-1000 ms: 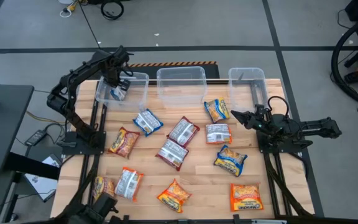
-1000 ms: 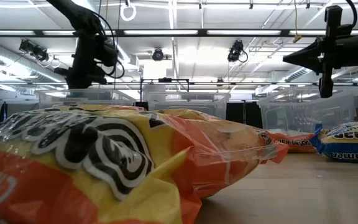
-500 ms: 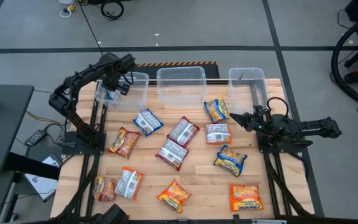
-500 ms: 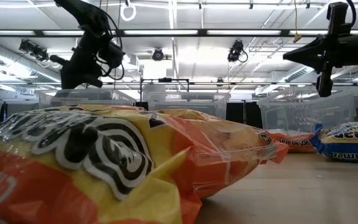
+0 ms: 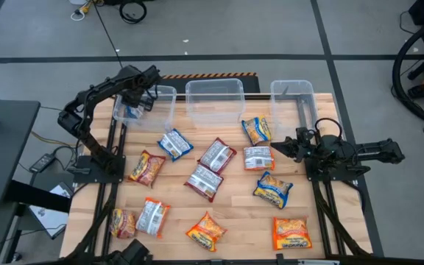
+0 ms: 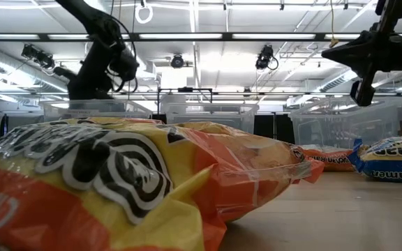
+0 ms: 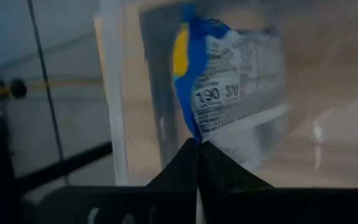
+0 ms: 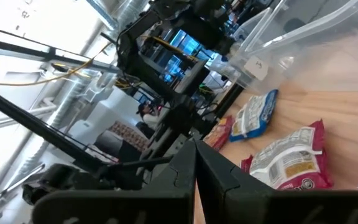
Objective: Sort Maruchan noodles
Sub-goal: Put the bottom left blue noodle pack into the left transparent bin
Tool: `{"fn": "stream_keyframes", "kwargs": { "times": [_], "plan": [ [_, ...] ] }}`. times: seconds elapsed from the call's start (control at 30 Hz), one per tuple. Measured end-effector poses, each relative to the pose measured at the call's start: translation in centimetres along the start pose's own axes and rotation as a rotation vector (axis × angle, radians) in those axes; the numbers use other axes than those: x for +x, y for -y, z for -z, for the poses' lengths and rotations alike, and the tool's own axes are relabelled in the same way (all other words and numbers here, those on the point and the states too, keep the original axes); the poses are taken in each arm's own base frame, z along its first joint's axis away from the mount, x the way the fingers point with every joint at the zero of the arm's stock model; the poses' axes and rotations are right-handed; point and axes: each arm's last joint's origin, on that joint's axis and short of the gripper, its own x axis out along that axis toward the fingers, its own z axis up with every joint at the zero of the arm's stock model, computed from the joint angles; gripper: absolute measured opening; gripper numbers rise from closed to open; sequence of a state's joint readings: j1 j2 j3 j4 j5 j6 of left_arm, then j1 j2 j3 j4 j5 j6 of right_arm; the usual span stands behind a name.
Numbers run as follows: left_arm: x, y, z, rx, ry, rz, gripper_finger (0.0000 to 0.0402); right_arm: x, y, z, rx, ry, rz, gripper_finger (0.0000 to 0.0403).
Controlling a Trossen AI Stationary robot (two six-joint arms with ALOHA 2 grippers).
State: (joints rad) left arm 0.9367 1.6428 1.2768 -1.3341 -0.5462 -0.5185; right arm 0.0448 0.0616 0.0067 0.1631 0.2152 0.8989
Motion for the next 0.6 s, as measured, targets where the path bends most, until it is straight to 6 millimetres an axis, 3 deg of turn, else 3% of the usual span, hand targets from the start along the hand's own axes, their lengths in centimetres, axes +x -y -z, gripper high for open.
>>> {"fn": "stream_keyframes", "kwargs": {
  "times": [0.07, 0.6],
  "plan": [
    [0.85, 0.02, 0.38, 0.005, -0.022, -0.025, 0.0003, 0.00, -0.01, 0.01, 0.000, -0.002, -0.001, 0.0016],
    [0.65, 0.12, 0.39, 0.053, 0.073, -0.170, 0.0004, 0.00, -0.07, -0.03, 0.052, 0.002, -0.008, 0.0016]
  ]
}}
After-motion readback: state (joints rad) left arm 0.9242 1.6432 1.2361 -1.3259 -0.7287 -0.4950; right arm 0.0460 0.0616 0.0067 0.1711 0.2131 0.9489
